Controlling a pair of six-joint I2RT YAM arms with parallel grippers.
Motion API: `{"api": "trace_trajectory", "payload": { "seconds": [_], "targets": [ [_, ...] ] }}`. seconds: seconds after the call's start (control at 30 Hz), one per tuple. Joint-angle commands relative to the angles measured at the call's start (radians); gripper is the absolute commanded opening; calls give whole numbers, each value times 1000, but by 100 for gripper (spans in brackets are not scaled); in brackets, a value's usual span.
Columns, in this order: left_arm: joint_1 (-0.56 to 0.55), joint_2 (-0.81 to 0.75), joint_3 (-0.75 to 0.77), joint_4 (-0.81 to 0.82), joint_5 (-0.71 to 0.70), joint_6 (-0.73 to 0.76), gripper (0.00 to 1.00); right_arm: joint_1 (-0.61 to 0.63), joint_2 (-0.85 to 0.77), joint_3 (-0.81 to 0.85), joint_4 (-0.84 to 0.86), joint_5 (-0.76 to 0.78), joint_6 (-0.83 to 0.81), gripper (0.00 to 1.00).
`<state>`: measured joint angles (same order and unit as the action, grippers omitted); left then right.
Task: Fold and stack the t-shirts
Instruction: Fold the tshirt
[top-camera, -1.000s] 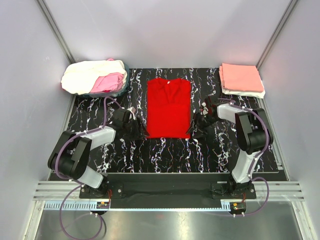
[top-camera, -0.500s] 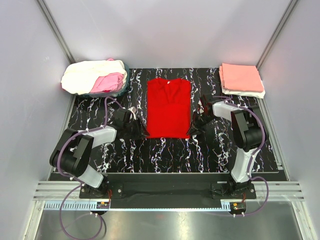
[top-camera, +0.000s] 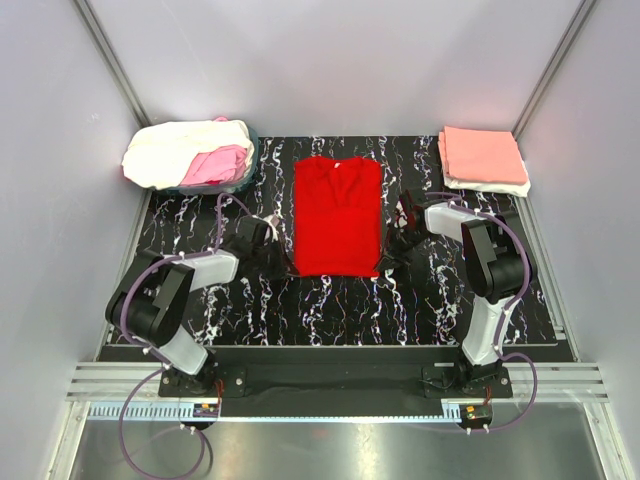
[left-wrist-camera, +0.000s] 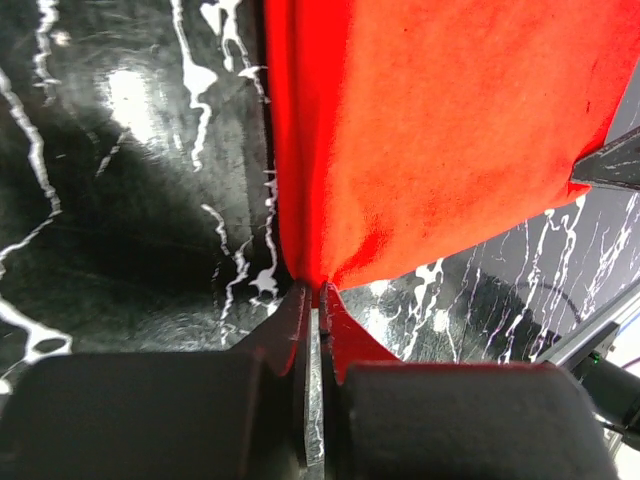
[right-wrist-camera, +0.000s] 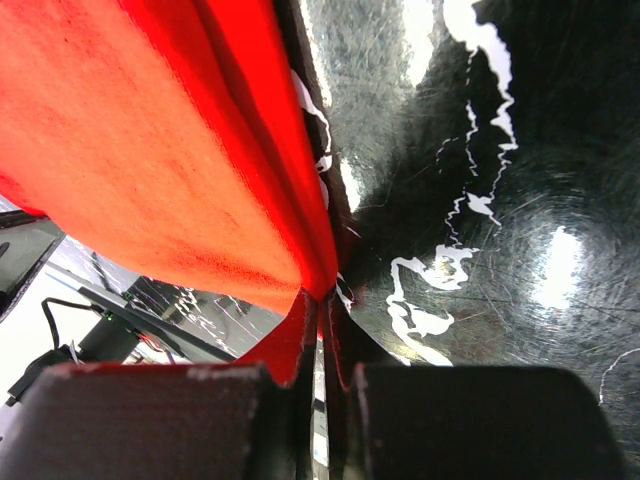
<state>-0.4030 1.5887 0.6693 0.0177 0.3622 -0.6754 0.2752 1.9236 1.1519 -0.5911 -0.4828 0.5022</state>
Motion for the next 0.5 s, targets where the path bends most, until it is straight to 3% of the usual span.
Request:
{"api": "trace_trajectory", "payload": {
  "seconds": [0.0, 0.23, 0.47],
  "targets": [
    [-11, 27, 23, -15, -9, 34, 0, 12, -17, -4, 13, 27, -13, 0],
    [-19, -53, 0, -64, 17, 24, 0, 12, -90, -64, 26, -34, -2, 0],
    [-49, -356, -68, -257, -2, 30, 0, 12, -363, -286, 74, -129, 71, 0]
  ]
}}
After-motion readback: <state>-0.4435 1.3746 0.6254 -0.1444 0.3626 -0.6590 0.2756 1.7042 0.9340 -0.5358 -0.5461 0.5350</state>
